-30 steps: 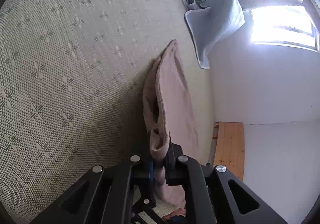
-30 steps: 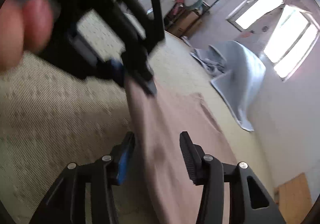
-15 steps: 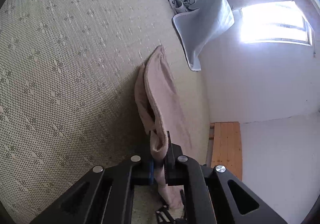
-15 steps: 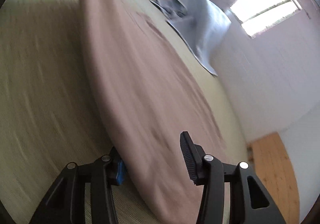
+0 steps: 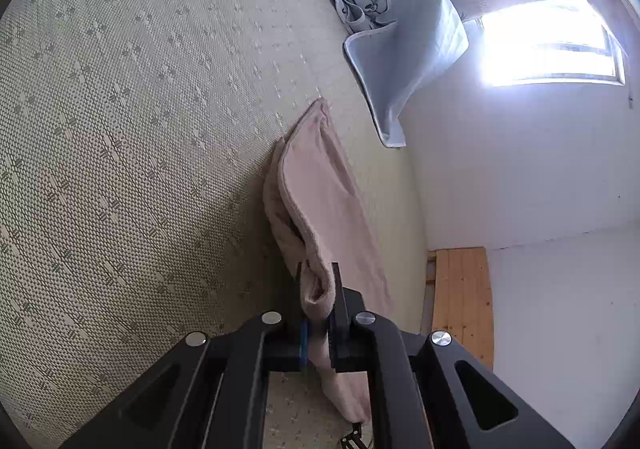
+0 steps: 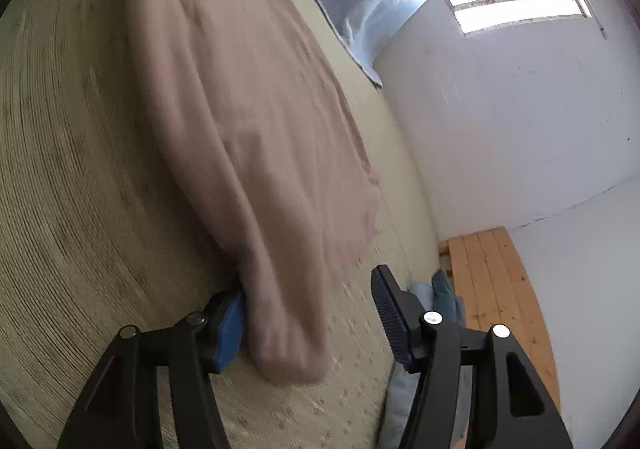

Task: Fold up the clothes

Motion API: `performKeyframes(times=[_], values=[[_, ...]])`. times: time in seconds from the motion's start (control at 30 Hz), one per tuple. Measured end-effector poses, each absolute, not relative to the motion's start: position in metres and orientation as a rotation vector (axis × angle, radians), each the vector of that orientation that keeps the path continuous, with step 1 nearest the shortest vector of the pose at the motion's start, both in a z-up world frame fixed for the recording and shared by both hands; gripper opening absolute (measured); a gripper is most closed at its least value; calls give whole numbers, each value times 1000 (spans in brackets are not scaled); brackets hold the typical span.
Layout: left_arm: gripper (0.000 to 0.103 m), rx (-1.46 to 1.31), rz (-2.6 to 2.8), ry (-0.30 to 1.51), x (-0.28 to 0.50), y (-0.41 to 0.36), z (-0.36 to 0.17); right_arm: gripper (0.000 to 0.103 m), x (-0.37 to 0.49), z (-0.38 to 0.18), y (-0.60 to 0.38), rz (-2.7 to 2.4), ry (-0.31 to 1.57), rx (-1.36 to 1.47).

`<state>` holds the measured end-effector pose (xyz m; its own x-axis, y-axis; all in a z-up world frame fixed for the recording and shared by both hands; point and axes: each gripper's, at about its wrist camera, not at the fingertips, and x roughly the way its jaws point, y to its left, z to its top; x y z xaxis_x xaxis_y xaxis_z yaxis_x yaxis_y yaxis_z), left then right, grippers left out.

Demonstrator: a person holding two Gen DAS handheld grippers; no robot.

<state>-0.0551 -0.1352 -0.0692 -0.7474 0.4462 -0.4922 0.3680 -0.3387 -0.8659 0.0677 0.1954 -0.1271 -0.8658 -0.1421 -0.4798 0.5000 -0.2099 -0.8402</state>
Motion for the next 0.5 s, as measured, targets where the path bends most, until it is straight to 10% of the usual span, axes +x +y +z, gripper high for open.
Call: performKeyframes(times=[0.4,0.5], values=[[5,-1105,2294,-1768,-78,-105,-69,62,35,-122,196,-2109,1702,332],[5,-1113,2300,-1756,-4,-181,-69,47,26,-124,191,-2097,1711,338]])
